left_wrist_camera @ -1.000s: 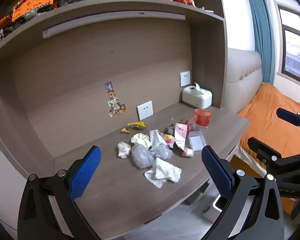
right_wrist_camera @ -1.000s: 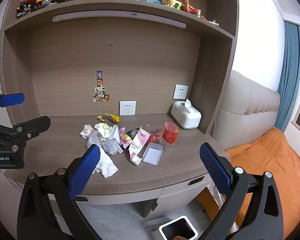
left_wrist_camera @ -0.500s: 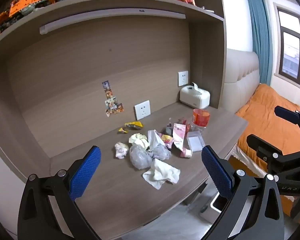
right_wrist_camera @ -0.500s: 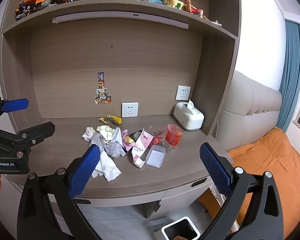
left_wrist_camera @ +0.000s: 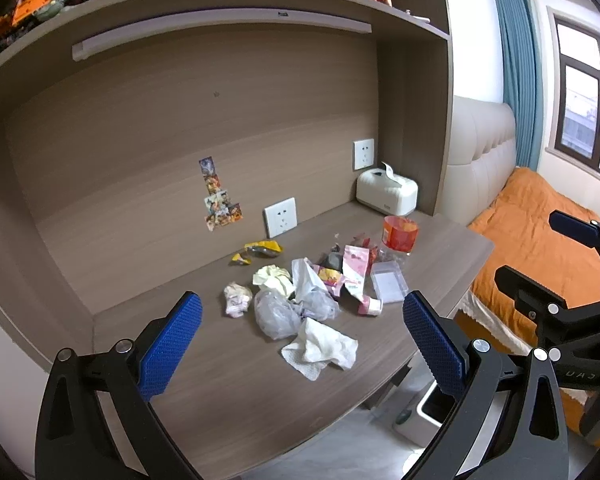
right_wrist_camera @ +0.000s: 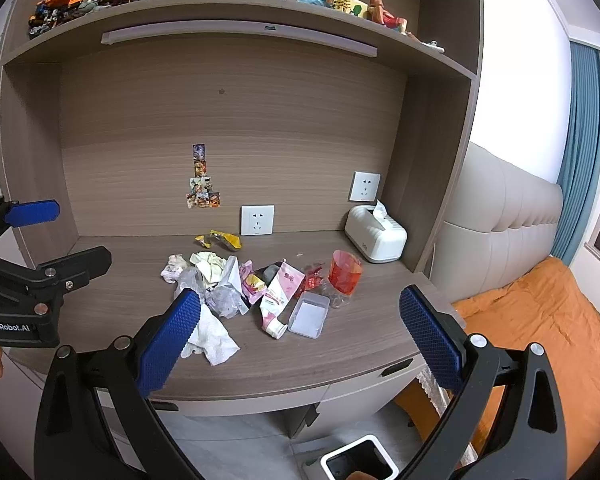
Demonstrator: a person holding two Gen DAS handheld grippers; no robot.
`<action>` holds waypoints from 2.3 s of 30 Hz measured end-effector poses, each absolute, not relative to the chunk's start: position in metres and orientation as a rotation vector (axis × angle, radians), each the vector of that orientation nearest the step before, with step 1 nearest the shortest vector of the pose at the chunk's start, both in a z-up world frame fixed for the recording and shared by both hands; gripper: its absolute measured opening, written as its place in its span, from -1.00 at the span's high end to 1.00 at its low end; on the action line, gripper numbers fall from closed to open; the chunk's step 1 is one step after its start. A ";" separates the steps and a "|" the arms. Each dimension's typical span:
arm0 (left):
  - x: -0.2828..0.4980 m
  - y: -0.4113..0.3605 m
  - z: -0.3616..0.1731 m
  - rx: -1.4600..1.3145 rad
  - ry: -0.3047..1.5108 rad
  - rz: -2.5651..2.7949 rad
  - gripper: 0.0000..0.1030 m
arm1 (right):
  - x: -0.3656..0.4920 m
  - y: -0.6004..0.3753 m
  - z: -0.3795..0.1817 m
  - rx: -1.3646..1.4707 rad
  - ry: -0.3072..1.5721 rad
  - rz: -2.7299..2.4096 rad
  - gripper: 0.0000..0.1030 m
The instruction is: Collect trash
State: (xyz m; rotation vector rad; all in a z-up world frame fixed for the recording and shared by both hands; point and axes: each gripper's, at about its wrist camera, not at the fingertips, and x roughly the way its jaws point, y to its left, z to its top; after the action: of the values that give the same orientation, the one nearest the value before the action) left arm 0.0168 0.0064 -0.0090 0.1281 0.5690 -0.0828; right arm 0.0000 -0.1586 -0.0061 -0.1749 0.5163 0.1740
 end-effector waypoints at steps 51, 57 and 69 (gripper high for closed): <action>0.176 0.073 -0.147 0.132 0.785 -0.182 -0.91 | 0.111 -0.058 -0.181 -0.179 0.828 0.365 -0.93; 0.212 0.070 -0.188 0.109 0.849 -0.280 -0.77 | 0.132 -0.048 -0.223 -0.147 0.882 0.387 -0.93; 0.233 0.078 -0.226 0.059 0.924 -0.328 0.24 | 0.138 -0.032 -0.250 -0.210 0.918 0.409 -0.93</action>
State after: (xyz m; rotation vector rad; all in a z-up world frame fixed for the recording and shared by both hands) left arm 0.2326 0.0778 -0.2256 0.0592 0.9239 -0.3282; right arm 0.1379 -0.0321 -0.2505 -0.2102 0.9181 0.4090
